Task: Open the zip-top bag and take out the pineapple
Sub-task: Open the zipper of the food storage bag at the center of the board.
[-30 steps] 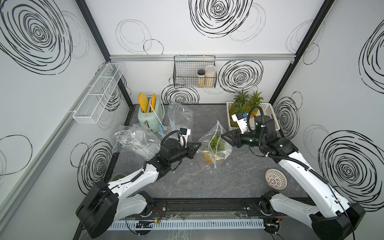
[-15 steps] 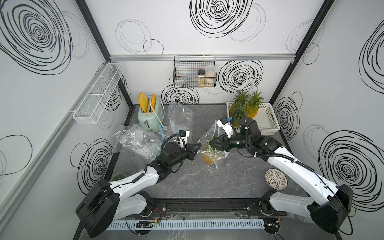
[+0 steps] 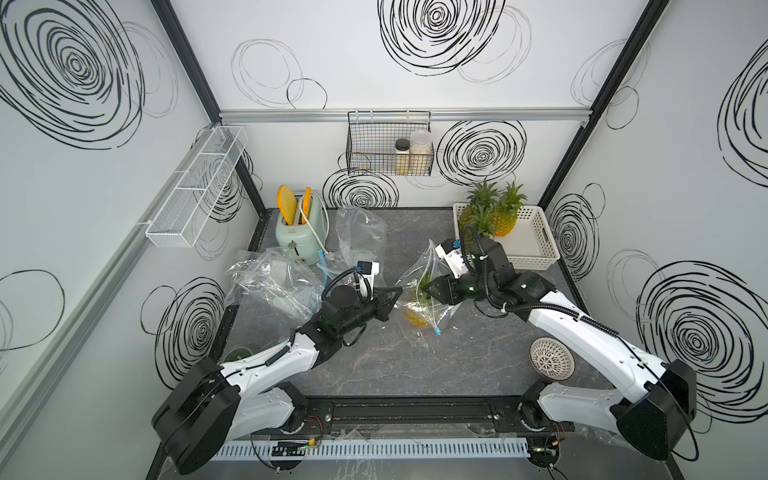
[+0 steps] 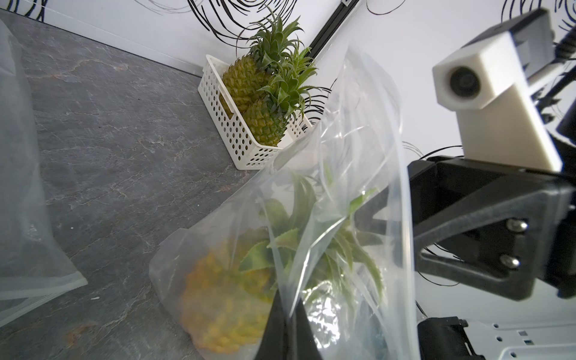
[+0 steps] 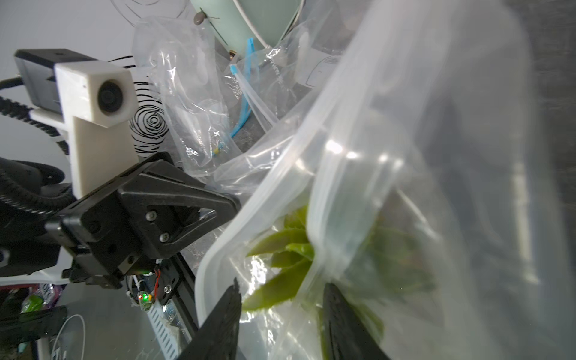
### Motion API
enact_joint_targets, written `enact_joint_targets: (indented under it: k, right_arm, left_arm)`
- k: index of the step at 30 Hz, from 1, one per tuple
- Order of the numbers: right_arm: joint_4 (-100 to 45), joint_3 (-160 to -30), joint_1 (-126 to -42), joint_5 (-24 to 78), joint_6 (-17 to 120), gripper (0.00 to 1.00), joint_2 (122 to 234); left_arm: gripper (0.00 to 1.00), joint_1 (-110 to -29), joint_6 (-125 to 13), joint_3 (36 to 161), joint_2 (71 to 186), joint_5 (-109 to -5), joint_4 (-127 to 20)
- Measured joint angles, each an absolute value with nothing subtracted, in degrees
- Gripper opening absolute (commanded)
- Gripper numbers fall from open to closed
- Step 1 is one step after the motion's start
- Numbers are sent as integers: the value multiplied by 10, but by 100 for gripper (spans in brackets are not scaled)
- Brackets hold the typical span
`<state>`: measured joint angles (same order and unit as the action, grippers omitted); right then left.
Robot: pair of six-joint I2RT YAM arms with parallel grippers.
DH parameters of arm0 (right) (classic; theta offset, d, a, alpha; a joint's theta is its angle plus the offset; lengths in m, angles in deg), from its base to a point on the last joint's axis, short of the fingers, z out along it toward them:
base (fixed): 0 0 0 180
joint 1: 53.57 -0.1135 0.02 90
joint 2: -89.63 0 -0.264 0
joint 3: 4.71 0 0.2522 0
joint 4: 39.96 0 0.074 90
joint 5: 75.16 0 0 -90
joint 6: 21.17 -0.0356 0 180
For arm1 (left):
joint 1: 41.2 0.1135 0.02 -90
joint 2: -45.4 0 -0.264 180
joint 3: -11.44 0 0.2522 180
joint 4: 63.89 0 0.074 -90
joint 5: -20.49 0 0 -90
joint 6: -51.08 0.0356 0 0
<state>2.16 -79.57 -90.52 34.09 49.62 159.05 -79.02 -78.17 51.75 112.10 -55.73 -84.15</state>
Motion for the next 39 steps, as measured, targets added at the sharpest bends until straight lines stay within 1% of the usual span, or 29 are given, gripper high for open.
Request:
enact_joint_targets:
  k: [3,18,23,27,30,32,37,39]
  right_arm:
    - [34,-797,-905,323,502,48,1591]
    - [40,-798,-912,293,503,48,1596]
    - [37,-796,-914,291,503,46,1604]
    - [31,-790,-915,292,501,40,1613]
    - [24,-787,-915,293,501,33,1619]
    - [21,-787,-915,293,500,26,1620]
    - [19,-784,-915,292,499,6,1621]
    - [19,-784,-915,291,499,2,1620]
  left_arm:
    - [0,-790,-782,516,1124,-557,-846]
    - [0,-798,-779,511,1124,-555,-863]
    - [0,-798,-779,509,1124,-555,-864]
    - [0,-798,-777,509,1124,-555,-865]
    - [0,-798,-777,509,1124,-555,-865]
    - [0,-798,-776,509,1124,-555,-865]
    - [0,-798,-775,509,1127,-555,-865]
    - [0,-798,-775,509,1127,-555,-865]
